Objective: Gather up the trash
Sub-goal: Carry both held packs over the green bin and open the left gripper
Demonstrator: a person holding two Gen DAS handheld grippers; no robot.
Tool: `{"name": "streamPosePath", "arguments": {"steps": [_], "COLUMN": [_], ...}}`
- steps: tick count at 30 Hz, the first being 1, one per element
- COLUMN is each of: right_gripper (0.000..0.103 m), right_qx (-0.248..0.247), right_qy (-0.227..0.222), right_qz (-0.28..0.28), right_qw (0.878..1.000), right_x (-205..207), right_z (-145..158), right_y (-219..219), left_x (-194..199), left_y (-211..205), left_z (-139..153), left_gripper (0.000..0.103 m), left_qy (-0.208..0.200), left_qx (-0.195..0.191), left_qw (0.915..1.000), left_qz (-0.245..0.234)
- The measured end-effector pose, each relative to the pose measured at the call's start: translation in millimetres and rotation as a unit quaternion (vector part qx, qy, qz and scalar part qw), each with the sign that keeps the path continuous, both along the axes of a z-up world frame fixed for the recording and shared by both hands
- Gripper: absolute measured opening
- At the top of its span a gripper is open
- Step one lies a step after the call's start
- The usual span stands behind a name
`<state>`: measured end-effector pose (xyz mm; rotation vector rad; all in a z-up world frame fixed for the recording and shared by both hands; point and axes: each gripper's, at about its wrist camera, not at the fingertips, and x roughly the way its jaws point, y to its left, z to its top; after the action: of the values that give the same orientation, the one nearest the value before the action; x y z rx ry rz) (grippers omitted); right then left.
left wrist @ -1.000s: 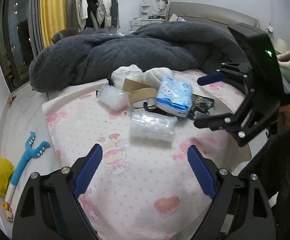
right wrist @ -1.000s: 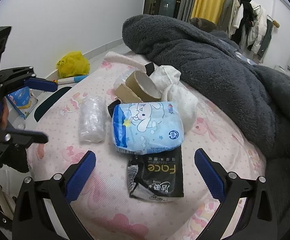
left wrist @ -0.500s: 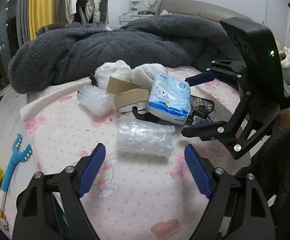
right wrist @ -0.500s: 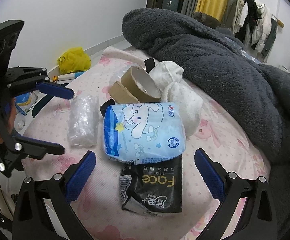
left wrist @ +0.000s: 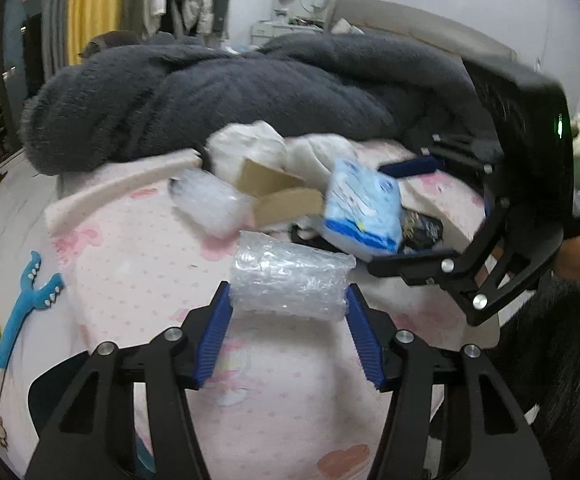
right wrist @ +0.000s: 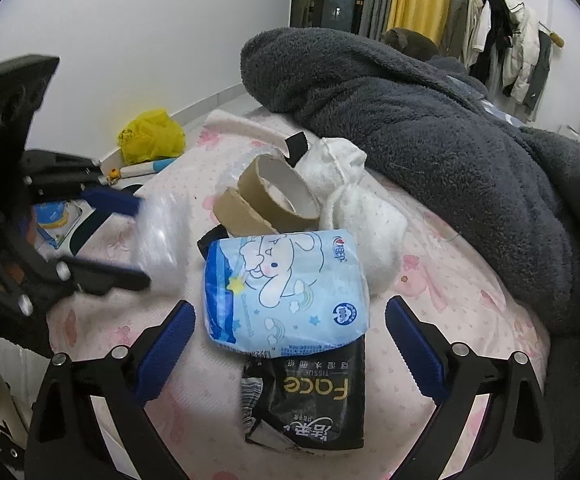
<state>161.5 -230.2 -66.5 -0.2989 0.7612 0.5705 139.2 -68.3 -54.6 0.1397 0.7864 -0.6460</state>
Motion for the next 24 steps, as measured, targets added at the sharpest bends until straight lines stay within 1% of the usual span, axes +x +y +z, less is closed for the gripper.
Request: {"name": "streamPosePath", "arguments": {"steps": [5, 6, 7, 9, 18, 20, 24], "right_gripper": [0.091, 0.085, 0.077, 0.076, 0.075, 0.074, 0.074], "right_qx": [-0.018, -0.024, -0.03, -0.034, -0.022, -0.021, -0.003], "right_qy": [0.003, 0.003, 0.003, 0.007, -0.008, -0.013, -0.029], "right_qz": [0.005, 0.005, 0.002, -0.004, -0.014, -0.019, -0.028], "right_qw": [1.0, 1.0, 1.0, 0.999, 1.0, 1.0, 0.999], "right_x": [0.9, 1.6, 2.5, 4.9, 1.0, -1.1, -4.6], "right_z": [-4.9, -6.1, -7.2, -7.8, 11.5, 18.3, 35.3], "right_y": [12.7, 15.5, 17.6, 19.6, 25.1, 26.2, 27.9], "left_x": [0.3, 0.3, 0.8, 2.2, -1.1, -2.0, -1.9], "left_y": [18.7, 22.4, 26.0, 33.3, 66.5, 74.5, 90.2], "left_z": [14.1, 16.6, 18.2, 19.8, 30.6, 30.8, 31.4], "left_gripper": [0.06, 0.06, 0.06, 0.06, 0.06, 0.06, 0.06], "left_qy": [-0.016, -0.02, -0.023, -0.025, -0.043, -0.045, -0.045], "left_qx": [-0.018, -0.02, -0.021, -0.023, -0.033, -0.034, -0.031], "left_qw": [0.9992, 0.999, 0.9987, 0.9981, 0.9936, 0.9923, 0.9892], "left_qz": [0.03, 0.035, 0.041, 0.052, 0.099, 0.11, 0.136]}}
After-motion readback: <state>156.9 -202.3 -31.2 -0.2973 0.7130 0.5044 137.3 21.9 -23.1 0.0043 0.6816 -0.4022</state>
